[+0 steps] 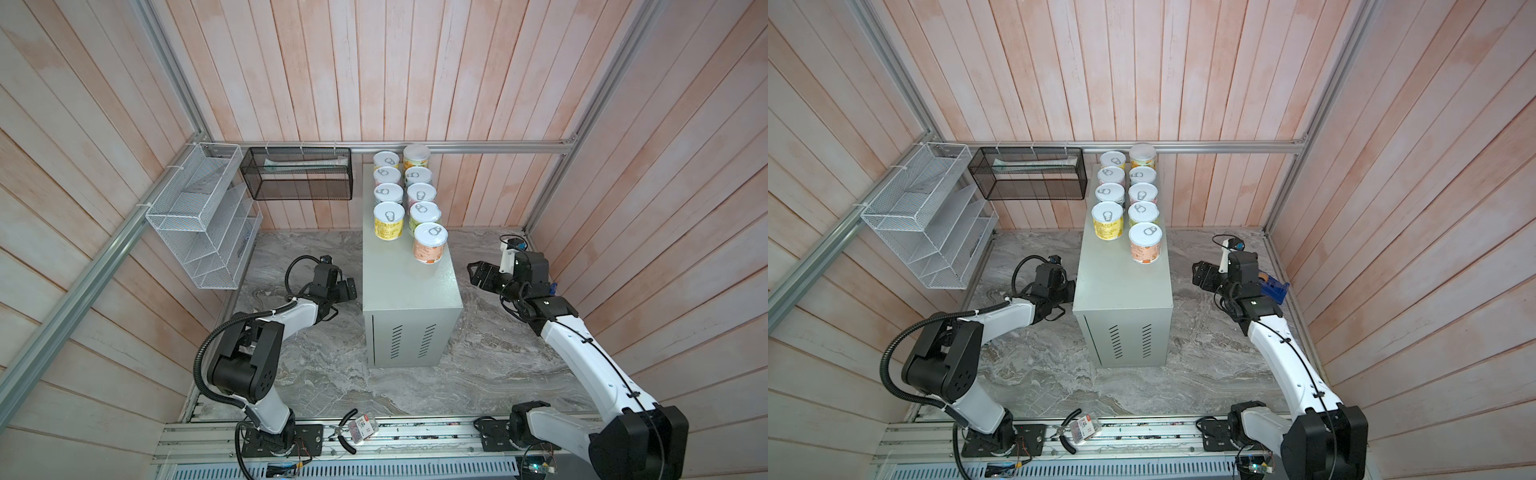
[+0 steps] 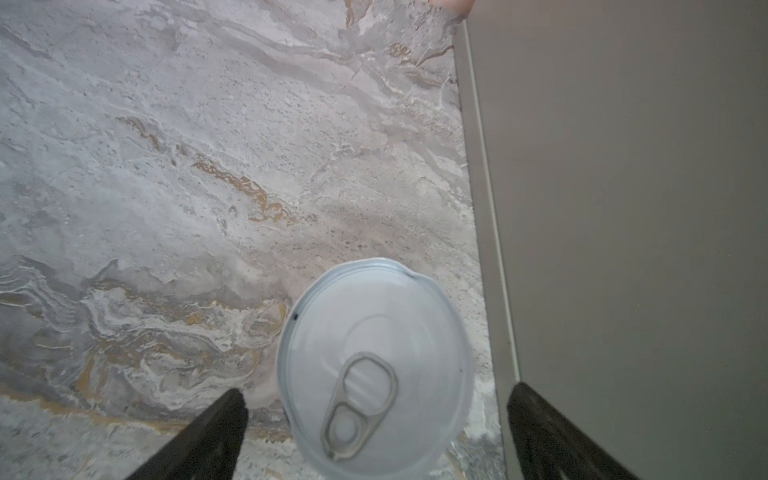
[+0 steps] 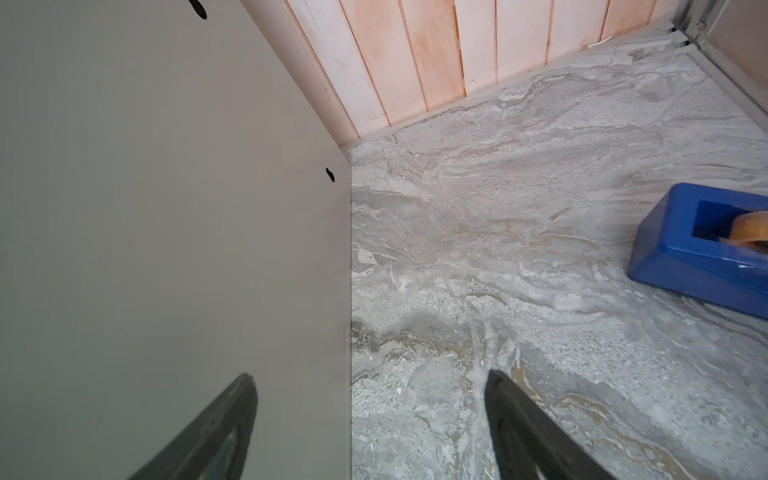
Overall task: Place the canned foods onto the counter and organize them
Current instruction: 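Close the left gripper on the pale-blue floor can and lift it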
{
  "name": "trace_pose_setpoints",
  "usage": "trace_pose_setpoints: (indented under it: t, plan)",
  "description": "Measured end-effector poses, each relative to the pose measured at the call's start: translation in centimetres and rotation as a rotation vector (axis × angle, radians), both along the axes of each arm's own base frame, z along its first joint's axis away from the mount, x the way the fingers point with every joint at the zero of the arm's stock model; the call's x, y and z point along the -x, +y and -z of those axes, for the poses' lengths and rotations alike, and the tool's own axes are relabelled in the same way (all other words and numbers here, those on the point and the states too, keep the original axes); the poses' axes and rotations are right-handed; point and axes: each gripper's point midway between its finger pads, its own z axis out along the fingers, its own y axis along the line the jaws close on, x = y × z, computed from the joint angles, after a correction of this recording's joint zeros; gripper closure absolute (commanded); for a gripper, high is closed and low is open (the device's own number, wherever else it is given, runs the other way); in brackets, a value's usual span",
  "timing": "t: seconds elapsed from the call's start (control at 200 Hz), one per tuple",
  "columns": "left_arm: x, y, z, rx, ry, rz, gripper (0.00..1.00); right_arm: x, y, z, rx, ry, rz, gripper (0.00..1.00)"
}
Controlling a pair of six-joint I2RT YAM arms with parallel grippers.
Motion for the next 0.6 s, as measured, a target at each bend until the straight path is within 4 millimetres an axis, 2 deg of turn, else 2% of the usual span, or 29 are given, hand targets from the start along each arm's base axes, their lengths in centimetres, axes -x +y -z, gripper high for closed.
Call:
trace_pose_setpoints:
  t: [0.235, 0.6]
  plan:
    - [-1.6, 0.3, 2.5, -0.043, 0.02, -0.036, 0.0, 0.0, 0.5, -0.3, -0.029, -0.004, -0.015, 0.16]
    - [-3.5, 0.5, 2.8, -0.087, -0.001, -0.077, 0.05, 0.0, 0.7, -0.6, -0.045, -0.013, -0.026, 0.16]
